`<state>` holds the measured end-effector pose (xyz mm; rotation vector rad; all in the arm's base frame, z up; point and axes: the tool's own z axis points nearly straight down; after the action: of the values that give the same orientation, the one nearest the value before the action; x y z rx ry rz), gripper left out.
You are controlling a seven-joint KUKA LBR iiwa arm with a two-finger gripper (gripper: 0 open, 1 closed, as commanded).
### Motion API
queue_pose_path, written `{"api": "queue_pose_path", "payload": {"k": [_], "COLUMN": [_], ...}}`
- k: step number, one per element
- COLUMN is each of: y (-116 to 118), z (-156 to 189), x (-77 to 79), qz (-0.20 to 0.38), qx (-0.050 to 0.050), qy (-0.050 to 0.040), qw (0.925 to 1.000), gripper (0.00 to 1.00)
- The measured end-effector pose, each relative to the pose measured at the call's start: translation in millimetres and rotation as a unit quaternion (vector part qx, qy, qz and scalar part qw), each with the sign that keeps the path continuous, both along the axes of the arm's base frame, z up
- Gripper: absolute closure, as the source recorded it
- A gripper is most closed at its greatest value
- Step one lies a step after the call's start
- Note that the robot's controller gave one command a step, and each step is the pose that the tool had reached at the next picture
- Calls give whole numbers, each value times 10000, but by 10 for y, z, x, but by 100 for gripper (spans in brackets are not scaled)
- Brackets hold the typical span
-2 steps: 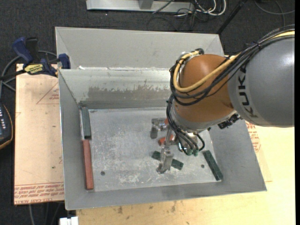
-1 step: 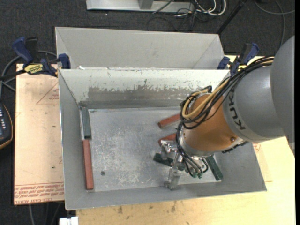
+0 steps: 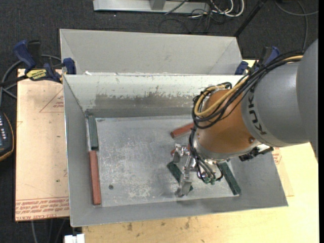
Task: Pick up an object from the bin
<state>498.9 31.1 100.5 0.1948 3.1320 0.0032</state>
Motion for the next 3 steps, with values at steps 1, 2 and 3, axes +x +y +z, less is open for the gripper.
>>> {"api": "queue_pose_path", "payload": {"k": [1,2,3], "y": [-153,-37,-33], "z": [-9,-319,-321], "x": [20,75,76], "qz": [-120,-567,-567], "qx": [-5,0,-2], "qy": [9,28,24], "qw": [9999,9984,9984], "gripper": [0,0,0]}}
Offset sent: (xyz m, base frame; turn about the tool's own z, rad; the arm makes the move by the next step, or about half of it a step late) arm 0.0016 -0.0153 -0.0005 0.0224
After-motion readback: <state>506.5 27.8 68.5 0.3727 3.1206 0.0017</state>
